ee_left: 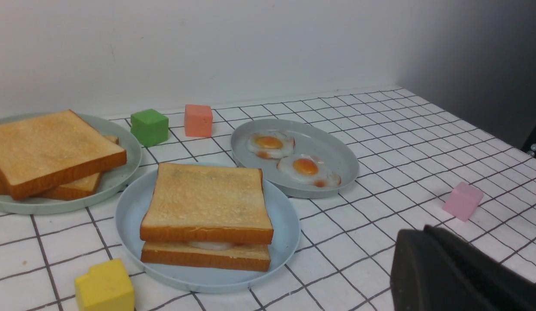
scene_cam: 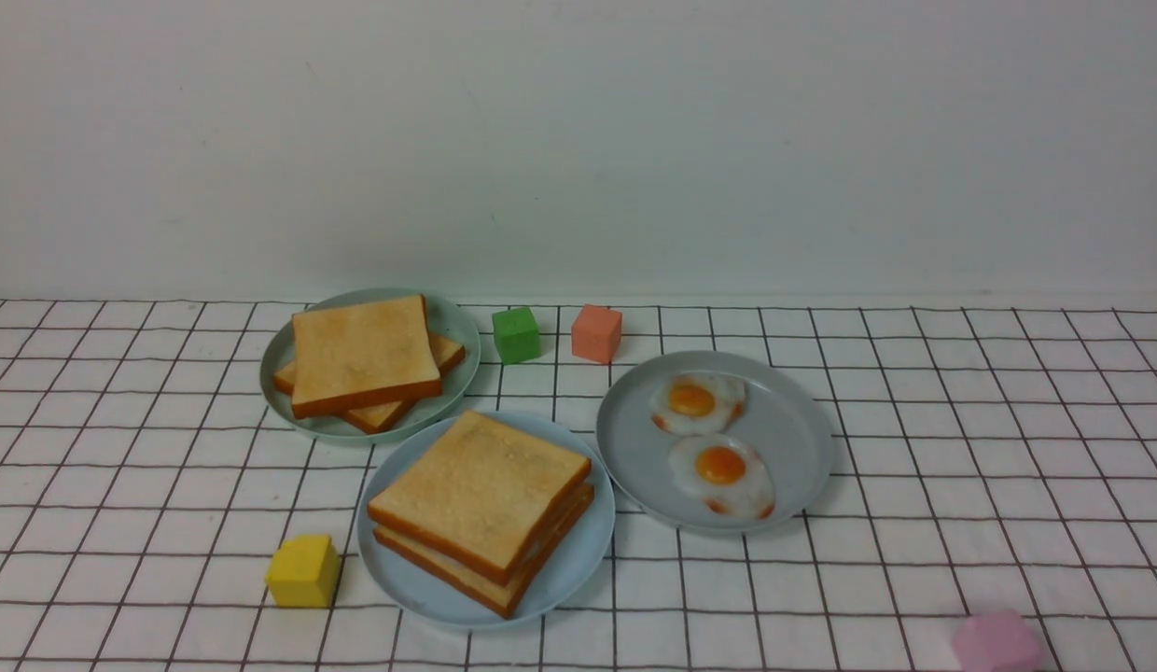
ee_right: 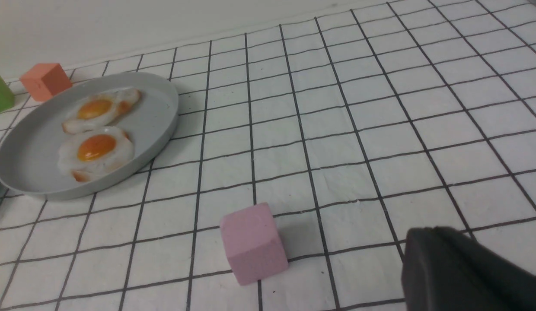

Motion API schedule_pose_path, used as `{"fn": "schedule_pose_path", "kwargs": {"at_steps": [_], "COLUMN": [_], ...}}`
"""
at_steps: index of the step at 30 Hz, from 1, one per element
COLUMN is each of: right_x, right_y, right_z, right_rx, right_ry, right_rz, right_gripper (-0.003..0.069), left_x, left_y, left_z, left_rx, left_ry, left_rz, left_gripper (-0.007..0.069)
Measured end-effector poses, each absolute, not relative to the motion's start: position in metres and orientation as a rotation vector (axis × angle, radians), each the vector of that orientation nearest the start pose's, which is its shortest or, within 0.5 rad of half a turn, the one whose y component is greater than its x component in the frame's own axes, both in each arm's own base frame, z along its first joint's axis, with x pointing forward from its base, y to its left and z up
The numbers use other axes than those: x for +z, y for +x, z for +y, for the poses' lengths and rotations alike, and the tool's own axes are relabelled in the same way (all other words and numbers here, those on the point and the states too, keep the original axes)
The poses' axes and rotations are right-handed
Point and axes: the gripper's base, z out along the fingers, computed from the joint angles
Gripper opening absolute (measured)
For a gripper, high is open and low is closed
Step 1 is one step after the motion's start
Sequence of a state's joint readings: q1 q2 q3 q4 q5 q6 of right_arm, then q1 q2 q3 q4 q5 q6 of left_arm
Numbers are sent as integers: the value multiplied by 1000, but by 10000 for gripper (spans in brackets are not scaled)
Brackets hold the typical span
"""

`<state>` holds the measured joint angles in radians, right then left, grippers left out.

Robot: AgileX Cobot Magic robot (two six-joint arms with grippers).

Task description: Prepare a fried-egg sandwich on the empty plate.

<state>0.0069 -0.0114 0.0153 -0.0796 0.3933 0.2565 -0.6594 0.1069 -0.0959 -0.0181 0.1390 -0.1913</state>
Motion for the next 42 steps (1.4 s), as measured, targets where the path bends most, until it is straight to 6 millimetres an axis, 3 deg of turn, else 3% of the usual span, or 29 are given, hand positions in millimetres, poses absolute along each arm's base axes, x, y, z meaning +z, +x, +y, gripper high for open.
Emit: {"fn": "schedule_pose_path", "kwargs": {"at_steps": [27, 30, 34, 37, 38, 41, 42], "right_x": [173, 173, 173, 173, 173, 173, 173], "right_y": [52, 52, 52, 52, 52, 52, 52], "right_z": [-3, -3, -3, -3, -3, -3, -3], "right_rx": [90, 90, 89, 89, 89, 89, 89], "right_ry": [177, 177, 177, 177, 177, 177, 177], "right_rz": [1871, 1871, 1871, 1871, 1871, 1870, 1870], "right_gripper": [14, 17, 21, 25, 26, 29, 30], "left_x": [227, 228, 224, 204, 203, 172, 172], "left_y": [49, 51, 51, 52, 52, 53, 53], "left_z": [-38, -33, -15, -7, -7, -2, -2], "left_rx": [-660, -605, -413, -285, -284, -226, -226], "left_ry": [373, 297, 39, -120, -121, -256, -260], "left_rz": [1633, 1627, 1618, 1693, 1702, 1854, 1853], "left_gripper": [-3, -11, -13, -13, -13, -13, -13]}}
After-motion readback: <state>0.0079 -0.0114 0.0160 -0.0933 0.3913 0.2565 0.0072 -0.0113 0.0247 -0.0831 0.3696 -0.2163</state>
